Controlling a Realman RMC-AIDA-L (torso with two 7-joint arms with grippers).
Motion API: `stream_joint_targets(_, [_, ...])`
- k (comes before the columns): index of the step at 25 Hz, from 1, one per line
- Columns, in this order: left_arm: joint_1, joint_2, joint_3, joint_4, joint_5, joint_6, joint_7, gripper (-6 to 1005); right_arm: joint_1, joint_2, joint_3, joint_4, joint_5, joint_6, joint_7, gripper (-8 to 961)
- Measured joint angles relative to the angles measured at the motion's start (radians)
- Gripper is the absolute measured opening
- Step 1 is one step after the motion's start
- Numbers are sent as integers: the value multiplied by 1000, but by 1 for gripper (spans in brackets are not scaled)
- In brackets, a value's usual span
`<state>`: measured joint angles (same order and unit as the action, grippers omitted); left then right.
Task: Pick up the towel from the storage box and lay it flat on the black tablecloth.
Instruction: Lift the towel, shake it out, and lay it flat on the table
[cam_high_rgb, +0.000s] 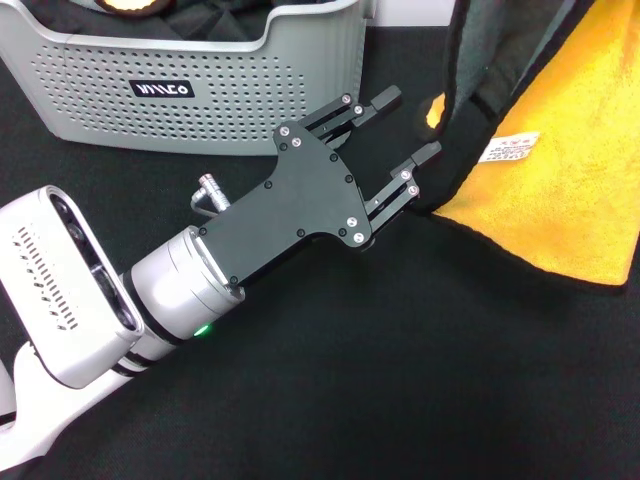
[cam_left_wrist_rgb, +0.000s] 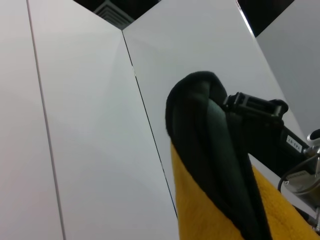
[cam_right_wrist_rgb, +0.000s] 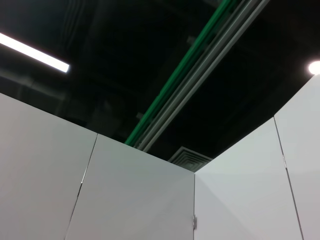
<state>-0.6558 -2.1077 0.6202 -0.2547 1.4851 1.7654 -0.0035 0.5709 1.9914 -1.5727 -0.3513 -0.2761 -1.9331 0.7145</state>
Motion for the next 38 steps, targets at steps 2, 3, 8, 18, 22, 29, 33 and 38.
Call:
stream_joint_targets(2, [-2, 0, 0, 0, 1, 2, 0, 474, 2, 1, 0, 0, 0, 3, 0, 8])
stream_joint_targets(3, [-3, 0, 0, -1, 1, 5, 0, 474, 3, 1, 0, 0, 0, 5, 0, 7])
stream_joint_targets(8, [-11, 0, -3, -12, 1, 15, 0, 473, 14, 4, -1, 0, -8, 16, 0, 7])
stream_joint_targets(18, [-12, 0, -59, -40, 1, 8, -5, 472, 17, 9, -7, 0, -9, 13, 0, 7])
stream_joint_targets(22, [-10, 0, -56, -40, 21, -4, -6, 470, 14, 9, -5, 0, -9, 10, 0, 7])
stream_joint_targets(29, [-2, 0, -56, -40, 45, -23, -7, 467, 9, 9, -3, -3, -9, -5, 0, 7])
stream_joint_targets(33, [-2, 0, -56, -38, 51, -18, -20, 465, 7, 9, -3, 0, -9, -6, 0, 7])
stream_joint_targets(38, [-1, 0, -56, -27, 67, -15, -35, 394, 3, 9, -3, 0, -9, -6, 0, 8])
